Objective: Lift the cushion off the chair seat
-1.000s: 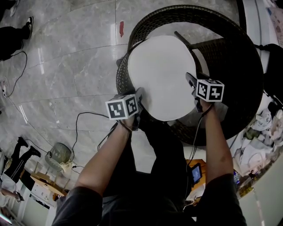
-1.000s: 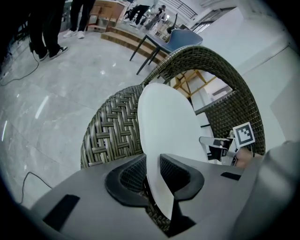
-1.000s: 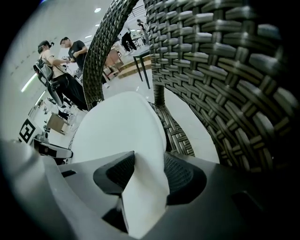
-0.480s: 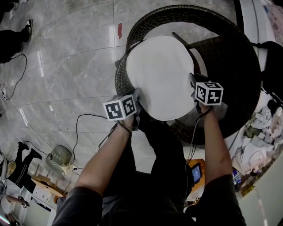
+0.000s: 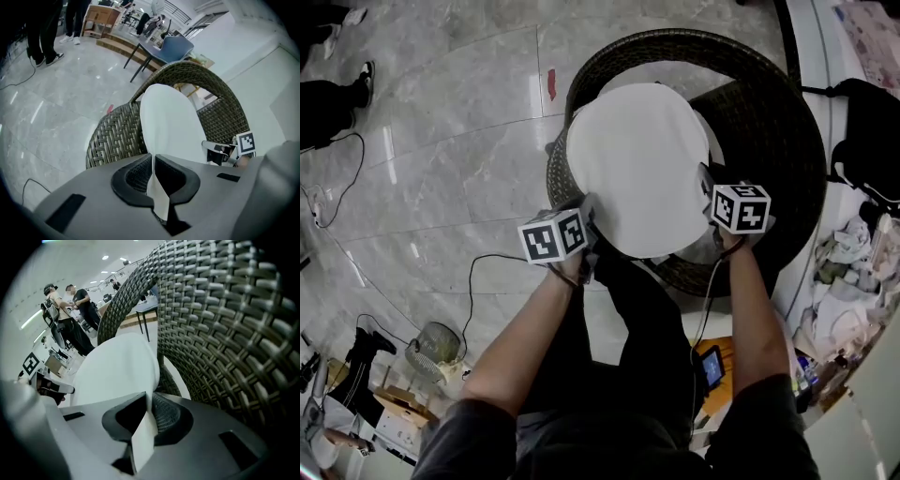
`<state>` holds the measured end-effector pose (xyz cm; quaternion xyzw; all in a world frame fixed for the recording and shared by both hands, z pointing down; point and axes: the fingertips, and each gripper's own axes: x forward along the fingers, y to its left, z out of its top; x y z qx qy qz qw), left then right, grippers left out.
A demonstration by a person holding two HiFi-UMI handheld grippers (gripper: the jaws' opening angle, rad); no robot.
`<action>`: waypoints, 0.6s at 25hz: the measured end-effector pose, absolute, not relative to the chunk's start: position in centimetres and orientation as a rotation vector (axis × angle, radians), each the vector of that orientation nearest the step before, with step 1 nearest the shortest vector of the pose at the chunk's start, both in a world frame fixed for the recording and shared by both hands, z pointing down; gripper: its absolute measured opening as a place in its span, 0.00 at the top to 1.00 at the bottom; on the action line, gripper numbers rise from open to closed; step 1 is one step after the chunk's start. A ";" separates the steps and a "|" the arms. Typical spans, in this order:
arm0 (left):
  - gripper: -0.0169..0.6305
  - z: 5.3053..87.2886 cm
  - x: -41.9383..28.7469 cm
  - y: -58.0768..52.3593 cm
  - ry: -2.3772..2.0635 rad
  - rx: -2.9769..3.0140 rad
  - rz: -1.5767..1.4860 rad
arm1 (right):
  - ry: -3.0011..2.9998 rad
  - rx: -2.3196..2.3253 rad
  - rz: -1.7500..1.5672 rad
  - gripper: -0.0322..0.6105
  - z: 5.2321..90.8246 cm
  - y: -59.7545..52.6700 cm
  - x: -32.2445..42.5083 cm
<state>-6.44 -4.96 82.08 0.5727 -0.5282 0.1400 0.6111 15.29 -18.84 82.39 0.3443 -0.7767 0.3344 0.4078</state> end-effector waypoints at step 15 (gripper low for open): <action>0.93 67.6 -8.5 -8.2 -1.265 1.483 0.321 | -2.073 1.065 0.811 0.88 66.6 -19.8 14.9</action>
